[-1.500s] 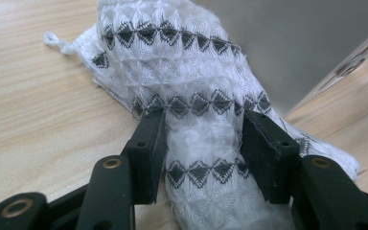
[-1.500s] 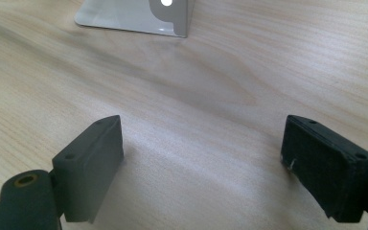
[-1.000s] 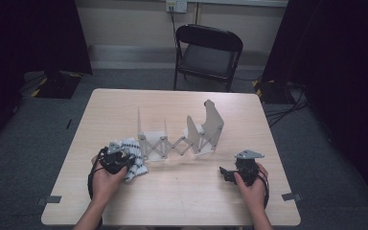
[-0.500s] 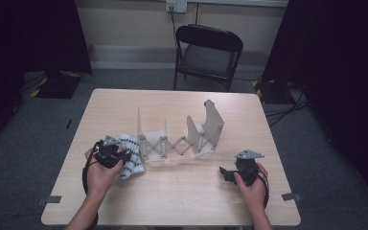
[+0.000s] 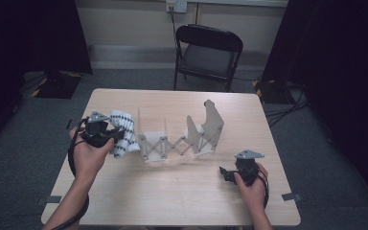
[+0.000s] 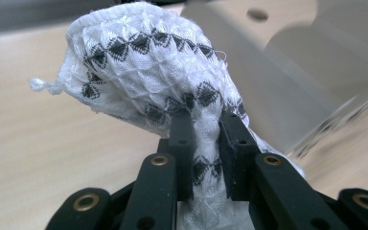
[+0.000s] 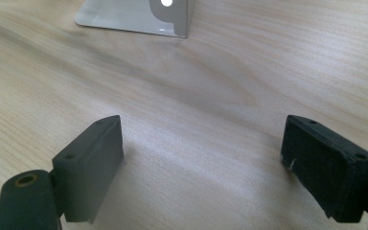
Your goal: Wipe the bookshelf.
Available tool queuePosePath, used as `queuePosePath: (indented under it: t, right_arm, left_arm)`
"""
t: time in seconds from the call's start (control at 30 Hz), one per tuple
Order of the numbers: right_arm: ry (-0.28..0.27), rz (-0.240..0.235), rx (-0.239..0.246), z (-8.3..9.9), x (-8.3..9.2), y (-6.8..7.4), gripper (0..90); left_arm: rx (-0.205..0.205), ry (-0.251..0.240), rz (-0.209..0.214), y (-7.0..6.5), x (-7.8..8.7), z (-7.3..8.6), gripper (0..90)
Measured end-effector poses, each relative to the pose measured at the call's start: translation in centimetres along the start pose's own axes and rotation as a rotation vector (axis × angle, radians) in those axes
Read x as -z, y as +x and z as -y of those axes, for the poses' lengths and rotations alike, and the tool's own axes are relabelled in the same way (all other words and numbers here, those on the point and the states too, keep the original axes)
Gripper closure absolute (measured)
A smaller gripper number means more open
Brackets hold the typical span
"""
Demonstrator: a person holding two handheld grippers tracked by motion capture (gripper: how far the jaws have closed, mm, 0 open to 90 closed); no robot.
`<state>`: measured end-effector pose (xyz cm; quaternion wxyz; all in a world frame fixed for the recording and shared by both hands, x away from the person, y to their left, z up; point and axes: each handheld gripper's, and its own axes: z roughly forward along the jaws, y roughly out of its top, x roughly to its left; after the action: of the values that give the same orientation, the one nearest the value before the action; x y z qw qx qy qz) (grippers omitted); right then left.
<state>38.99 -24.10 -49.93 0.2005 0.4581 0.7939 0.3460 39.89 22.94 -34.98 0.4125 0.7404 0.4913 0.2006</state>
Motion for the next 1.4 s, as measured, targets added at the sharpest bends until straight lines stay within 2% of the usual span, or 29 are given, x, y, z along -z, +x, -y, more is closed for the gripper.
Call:
queuePosePath:
  t: [0.13, 0.27, 0.5, 0.67, 0.87, 1.03, 1.13, 1.17, 1.3, 1.33, 1.4]
  right_arm:
    - [-0.001, 0.000, 0.001, 0.0, 0.0, 0.0, 13.9]
    - [-0.001, 0.000, 0.001, 0.0, 0.0, 0.0, 13.9]
    - [0.000, -0.001, 0.000, 0.0, 0.0, 0.0, 13.8]
    - [-0.001, 0.000, 0.001, 0.0, 0.0, 0.0, 13.9]
    - [-0.001, 0.000, 0.001, 0.0, 0.0, 0.0, 13.9]
    - [-0.001, 0.000, 0.001, 0.0, -0.1, 0.0, 13.8]
    - [-0.001, 0.000, 0.001, 0.0, -0.1, 0.0, 13.9]
    - [-0.001, 0.000, 0.001, 0.0, -0.1, 0.0, 13.8]
    - [-0.001, -0.001, 0.001, 0.0, -0.1, 0.0, 13.8]
    - [-0.001, 0.000, 0.001, 0.0, -0.1, 0.0, 13.9]
    - [-0.001, -0.001, 0.002, 0.0, -0.1, 0.0, 13.9]
  left_arm:
    - [-0.004, -0.029, 0.018, -0.9, 0.3, -1.2, 77.4]
    - [-0.001, -0.002, 0.028, -1.4, -0.6, -0.9, 77.4]
    - [0.021, 0.055, 0.032, -1.5, -2.8, 1.6, 77.4]
    - [0.017, 0.101, 0.029, -1.7, -4.1, 3.3, 77.4]
    - [0.029, 0.130, 0.027, -1.6, -5.3, 4.8, 77.3]
    - [0.038, 0.164, 0.024, -1.5, -6.6, 6.8, 77.1]
    - [0.051, 0.172, 0.024, -1.6, -7.3, 7.8, 77.1]
    - [0.037, 0.189, 0.026, -1.4, -7.4, 8.1, 77.1]
    - [0.061, 0.191, 0.019, -1.4, -7.9, 9.2, 77.0]
    - [0.045, 0.209, 0.020, -1.3, -8.0, 9.4, 77.0]
    - [0.045, 0.217, 0.014, -1.2, -8.1, 9.7, 76.9]
